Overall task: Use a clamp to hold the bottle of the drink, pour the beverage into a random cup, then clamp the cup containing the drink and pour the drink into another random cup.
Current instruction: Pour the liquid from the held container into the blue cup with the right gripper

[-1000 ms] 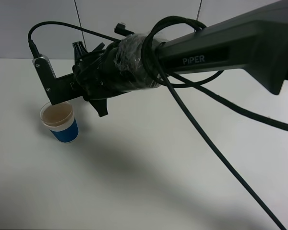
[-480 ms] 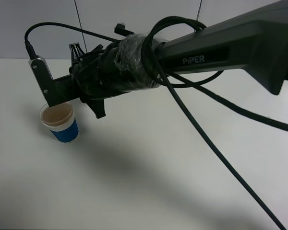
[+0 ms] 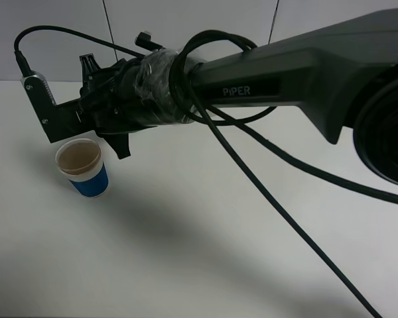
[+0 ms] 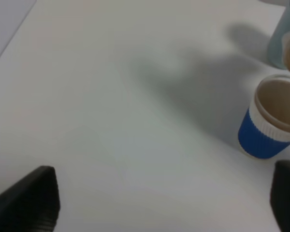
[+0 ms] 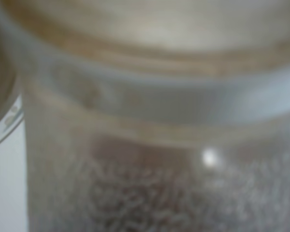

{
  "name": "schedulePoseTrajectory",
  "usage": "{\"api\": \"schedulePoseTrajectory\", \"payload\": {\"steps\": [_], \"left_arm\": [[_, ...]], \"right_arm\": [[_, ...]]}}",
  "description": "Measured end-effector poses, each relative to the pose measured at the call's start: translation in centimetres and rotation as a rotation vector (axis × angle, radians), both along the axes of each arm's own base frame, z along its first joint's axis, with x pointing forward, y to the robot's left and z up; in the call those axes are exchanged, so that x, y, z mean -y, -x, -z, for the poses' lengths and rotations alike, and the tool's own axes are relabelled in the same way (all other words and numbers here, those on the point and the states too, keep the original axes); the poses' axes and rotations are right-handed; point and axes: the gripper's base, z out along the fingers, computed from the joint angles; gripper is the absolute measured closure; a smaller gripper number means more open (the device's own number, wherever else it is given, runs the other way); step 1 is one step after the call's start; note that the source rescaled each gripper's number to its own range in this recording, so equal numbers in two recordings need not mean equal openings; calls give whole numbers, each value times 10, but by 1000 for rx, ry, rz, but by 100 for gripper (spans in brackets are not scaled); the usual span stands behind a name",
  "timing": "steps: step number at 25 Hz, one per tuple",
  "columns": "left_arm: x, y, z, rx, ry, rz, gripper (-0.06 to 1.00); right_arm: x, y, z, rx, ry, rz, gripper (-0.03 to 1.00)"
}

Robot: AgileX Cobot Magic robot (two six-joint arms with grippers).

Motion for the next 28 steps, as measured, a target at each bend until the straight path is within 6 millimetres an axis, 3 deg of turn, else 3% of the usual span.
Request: {"api": "schedulePoseTrajectory", "payload": {"steps": [15, 28], "left_arm": [[0, 0, 0, 0, 0, 0, 32], [0, 0, 0, 0, 0, 0, 32]], "right_arm": [[9, -4, 3, 12, 75, 95, 95], [11, 1, -13, 42, 84, 118, 95]]}}
